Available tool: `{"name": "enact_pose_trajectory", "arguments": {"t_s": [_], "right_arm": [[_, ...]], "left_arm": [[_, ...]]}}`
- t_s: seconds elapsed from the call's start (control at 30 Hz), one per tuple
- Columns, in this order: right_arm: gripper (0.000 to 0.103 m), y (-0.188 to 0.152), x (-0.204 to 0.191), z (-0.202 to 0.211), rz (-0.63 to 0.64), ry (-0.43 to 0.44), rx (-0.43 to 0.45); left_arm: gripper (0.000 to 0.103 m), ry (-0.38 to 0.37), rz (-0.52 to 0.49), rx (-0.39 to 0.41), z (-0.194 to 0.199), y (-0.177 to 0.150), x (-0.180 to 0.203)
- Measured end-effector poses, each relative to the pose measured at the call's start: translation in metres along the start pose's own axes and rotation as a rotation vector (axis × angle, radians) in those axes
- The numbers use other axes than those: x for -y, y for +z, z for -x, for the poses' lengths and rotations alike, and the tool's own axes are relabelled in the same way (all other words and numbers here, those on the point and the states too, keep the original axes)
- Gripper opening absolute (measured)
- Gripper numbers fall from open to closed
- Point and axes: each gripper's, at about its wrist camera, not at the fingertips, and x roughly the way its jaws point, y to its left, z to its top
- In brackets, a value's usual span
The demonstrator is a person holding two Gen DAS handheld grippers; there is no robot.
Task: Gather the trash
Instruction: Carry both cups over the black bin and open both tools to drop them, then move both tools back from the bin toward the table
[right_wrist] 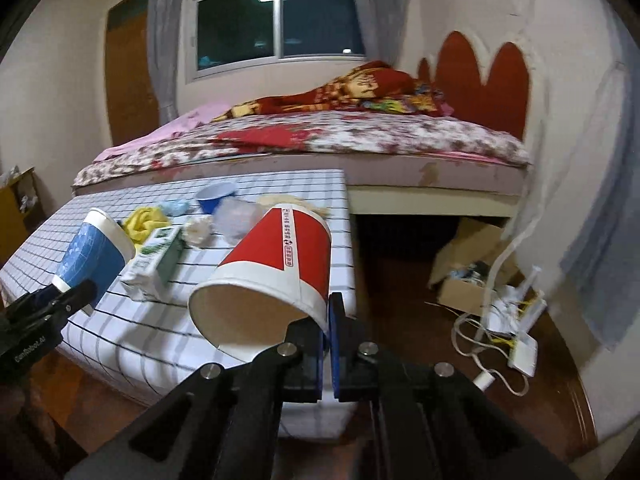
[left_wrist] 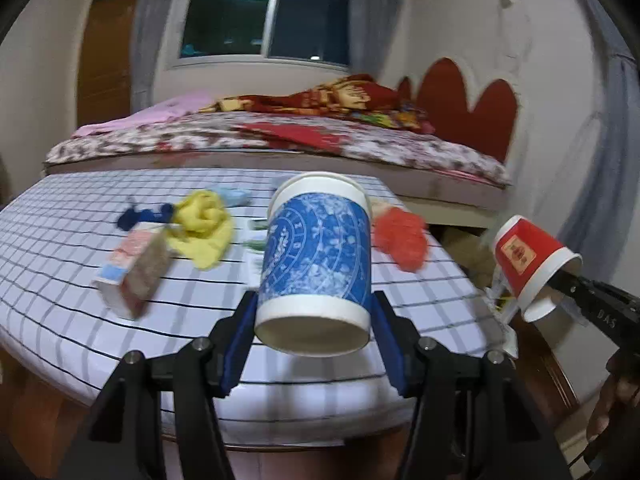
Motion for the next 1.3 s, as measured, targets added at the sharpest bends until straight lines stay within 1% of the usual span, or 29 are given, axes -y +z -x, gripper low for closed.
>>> {"name": "enact_pose_trajectory", "arguments": {"t_s": [0.17,0.33,0.5,0.63,0.73,0.9,0.97,1.0,1.03,1.07,1.1,1.13,1.17,1.23,1.3], "right_arm": [[0.003,-0.028,0.049,0.019,-0.081,-0.077,-0.027],[0.003,-0.059,0.102,0.032,-0.172,-0.148,-0.083],[0.003,-0.086,0.133,0.040,-0.206,-0.196,-0.128],[0.003,-0.112,0.149,0.038,-0.214,-0.218,-0.182],[0.003,-0.133,0.161,0.030,-0.229,-0.221,-0.223],[0.003,-0.158,0.178,0.017,-0.256,-0.207,-0.282],[0.004,-0.163,0.182,0.007,-0.260,-0.191,-0.303],[0.004,-0.167,0.183,0.001,-0.253,-0.190,-0.325],[0.017,-0.172,0.186,-0.008,-0.247,-0.203,-0.363],[0.048,-0.179,0.192,-0.015,-0.260,-0.230,-0.395],[0.063,-0.185,0.199,-0.018,-0.284,-0.246,-0.409],[0.079,-0.188,0.203,-0.019,-0.299,-0.258,-0.419],[0.080,-0.192,0.208,-0.019,-0.315,-0.275,-0.430],[0.080,-0.192,0.210,-0.019,-0.325,-0.284,-0.436],[0.086,-0.189,0.208,-0.017,-0.313,-0.294,-0.428]], "left_arm": [[0.057,-0.102,-0.054,-0.021,0.001,-0.011,0.045],[0.057,-0.214,-0.130,-0.070,0.000,-0.032,0.096],[0.057,-0.315,-0.221,-0.134,-0.005,-0.055,0.147],[0.057,-0.361,-0.276,-0.183,-0.012,-0.074,0.180],[0.057,-0.379,-0.315,-0.235,-0.023,-0.092,0.202],[0.057,-0.391,-0.350,-0.310,-0.042,-0.114,0.220],[0.059,-0.412,-0.359,-0.366,-0.052,-0.123,0.225],[0.062,-0.419,-0.359,-0.390,-0.057,-0.127,0.228],[0.077,-0.409,-0.353,-0.422,-0.063,-0.133,0.229],[0.086,-0.394,-0.347,-0.429,-0.065,-0.136,0.228],[0.097,-0.374,-0.339,-0.423,-0.066,-0.138,0.226],[0.100,-0.359,-0.332,-0.411,-0.065,-0.138,0.222],[0.102,-0.343,-0.329,-0.406,-0.064,-0.138,0.219],[0.102,-0.315,-0.326,-0.392,-0.063,-0.136,0.212],[0.102,-0.297,-0.317,-0.380,-0.060,-0.135,0.206]]}}
